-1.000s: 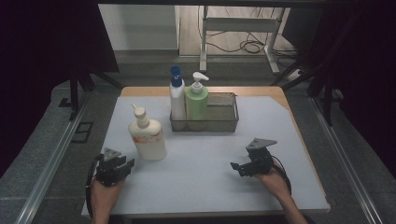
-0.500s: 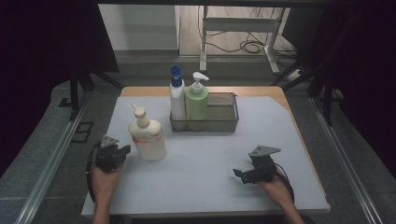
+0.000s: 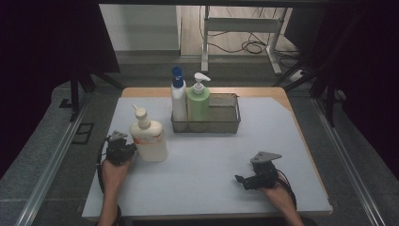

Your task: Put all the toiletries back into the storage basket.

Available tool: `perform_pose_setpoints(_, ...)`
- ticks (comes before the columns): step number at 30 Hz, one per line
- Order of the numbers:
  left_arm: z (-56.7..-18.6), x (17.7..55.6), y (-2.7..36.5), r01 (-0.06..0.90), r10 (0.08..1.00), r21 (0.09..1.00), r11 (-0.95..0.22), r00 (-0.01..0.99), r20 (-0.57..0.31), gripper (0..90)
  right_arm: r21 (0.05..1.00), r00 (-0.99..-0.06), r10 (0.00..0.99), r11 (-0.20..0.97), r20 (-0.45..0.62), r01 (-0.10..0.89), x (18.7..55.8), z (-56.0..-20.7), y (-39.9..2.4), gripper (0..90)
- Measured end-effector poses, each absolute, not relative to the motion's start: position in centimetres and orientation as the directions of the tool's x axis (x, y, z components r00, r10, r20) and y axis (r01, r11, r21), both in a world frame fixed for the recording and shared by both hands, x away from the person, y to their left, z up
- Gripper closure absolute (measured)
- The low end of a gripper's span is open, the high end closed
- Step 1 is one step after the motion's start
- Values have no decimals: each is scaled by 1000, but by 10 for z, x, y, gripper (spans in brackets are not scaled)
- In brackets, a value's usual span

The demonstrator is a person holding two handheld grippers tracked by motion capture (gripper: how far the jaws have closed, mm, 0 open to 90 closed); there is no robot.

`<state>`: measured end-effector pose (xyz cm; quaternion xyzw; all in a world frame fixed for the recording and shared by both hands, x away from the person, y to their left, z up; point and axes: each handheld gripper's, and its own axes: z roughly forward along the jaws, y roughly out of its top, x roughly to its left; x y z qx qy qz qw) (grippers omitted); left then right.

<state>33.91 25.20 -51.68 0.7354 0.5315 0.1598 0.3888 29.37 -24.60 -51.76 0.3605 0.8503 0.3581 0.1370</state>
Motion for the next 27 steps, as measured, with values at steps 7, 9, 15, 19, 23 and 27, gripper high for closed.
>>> perform_pose_setpoints(7,-518,335,251,661,908,741,-117,374,-190,894,706,-698,715,484,20,517,294,-521,-248,70)
perform_pose_setpoints(9,-518,333,250,662,906,740,-120,377,-191,894,705,-700,714,492,10,511,293,-521,-247,67)
perform_pose_setpoints(15,-517,329,246,662,901,737,-137,393,-185,894,704,-700,714,496,3,508,293,-522,-246,60)
perform_pose_setpoints(19,-516,326,242,660,897,735,-153,405,-177,894,705,-700,714,495,3,508,293,-522,-246,59)
perform_pose_setpoints(23,-516,322,238,658,891,733,-171,421,-170,894,706,-699,715,494,4,508,293,-522,-246,59)
perform_pose_setpoints(27,-515,316,235,656,886,730,-192,436,-160,894,706,-700,715,494,4,508,293,-522,-246,59)
